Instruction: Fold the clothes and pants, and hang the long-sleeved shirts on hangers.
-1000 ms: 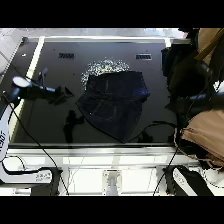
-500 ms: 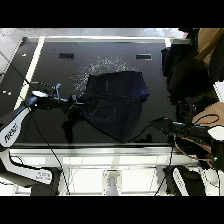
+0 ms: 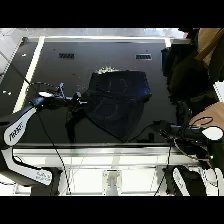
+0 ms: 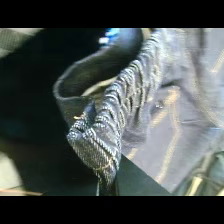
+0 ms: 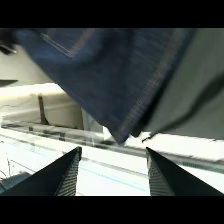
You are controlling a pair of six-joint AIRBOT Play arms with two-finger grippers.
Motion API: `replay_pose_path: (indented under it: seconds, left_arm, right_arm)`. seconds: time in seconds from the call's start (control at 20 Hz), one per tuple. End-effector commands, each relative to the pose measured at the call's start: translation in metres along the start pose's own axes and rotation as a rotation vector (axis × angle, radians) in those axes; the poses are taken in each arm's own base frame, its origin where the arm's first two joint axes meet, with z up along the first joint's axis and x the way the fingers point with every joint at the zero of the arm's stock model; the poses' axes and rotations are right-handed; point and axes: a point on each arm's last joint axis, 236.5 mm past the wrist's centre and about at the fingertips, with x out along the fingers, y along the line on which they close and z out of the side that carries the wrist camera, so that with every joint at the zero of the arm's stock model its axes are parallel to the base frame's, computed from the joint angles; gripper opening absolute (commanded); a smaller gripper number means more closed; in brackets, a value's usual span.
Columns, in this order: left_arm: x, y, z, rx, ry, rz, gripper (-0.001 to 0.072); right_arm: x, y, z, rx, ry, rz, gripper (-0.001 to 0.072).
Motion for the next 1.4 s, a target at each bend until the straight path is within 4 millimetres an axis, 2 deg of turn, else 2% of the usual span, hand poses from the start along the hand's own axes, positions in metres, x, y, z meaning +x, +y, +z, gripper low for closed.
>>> replay_pose_path:
  seconds: [0.0, 0.1, 0.25, 0.35, 0.45, 0.55, 0.65, 0.75, 0.9, 1.0, 1.1, 1.15, 1.25, 1.35]
  left_arm:
    - [0.001, -0.035, -0.014, 0.048, 0.028, -0.079, 0.0054]
    - [0.013, -0.054, -0.035, 0.107, 0.069, -0.082, 0.0053]
    - [0.042, -0.082, -0.092, 0.185, 0.166, -0.065, 0.0052]
    - [0.054, -0.091, -0.117, 0.194, 0.145, -0.032, 0.0052]
    - [0.053, -0.085, -0.126, 0.173, 0.079, 0.016, 0.0053]
    - [0.046, -0.075, -0.127, 0.108, 0.044, 0.037, 0.0053]
    - [0.039, -0.073, -0.120, 0.100, 0.023, 0.035, 0.0053]
    - [0.034, -0.073, -0.110, 0.094, -0.003, 0.033, 0.0053]
    - [0.021, -0.067, -0.086, 0.065, -0.060, 0.033, 0.0053]
    - [0.004, -0.058, -0.059, 0.028, -0.125, 0.034, 0.0053]
    - [-0.010, -0.045, -0.043, 0.029, -0.159, 0.056, 0.0053]
    - [-0.013, -0.040, -0.042, 0.036, -0.153, 0.068, 0.0053]
    - [-0.014, -0.036, -0.053, 0.052, -0.099, 0.078, 0.0053]
    - [-0.012, -0.032, -0.068, 0.088, -0.037, 0.098, 0.0053]
  right_arm:
    - [0.024, -0.022, -0.006, 0.091, 0.083, -0.035, 0.0451]
    - [0.049, -0.030, -0.010, 0.080, 0.133, -0.058, 0.0451]
    - [0.081, -0.037, -0.035, 0.093, 0.258, -0.084, 0.0452]
    - [0.090, -0.037, -0.047, 0.110, 0.313, -0.076, 0.0452]
    - [0.090, -0.037, -0.048, 0.091, 0.316, -0.076, 0.0451]
    - [0.085, -0.047, -0.041, 0.041, 0.305, -0.110, 0.0451]
    - [0.071, -0.050, -0.018, 0.022, 0.266, -0.127, 0.0451]
    - [0.050, -0.051, 0.005, 0.021, 0.224, -0.133, 0.0451]
    - [0.028, -0.072, 0.004, 0.072, 0.243, -0.172, 0.0451]
    - [0.026, -0.077, 0.004, 0.094, 0.234, -0.179, 0.0451]
    - [0.030, -0.068, 0.009, 0.106, 0.212, -0.143, 0.0451]
    - [0.033, -0.061, 0.013, 0.110, 0.197, -0.118, 0.0451]
    - [0.041, -0.048, 0.010, 0.091, 0.204, -0.090, 0.0451]
    - [0.052, -0.040, -0.012, 0.061, 0.269, -0.083, 0.0451]
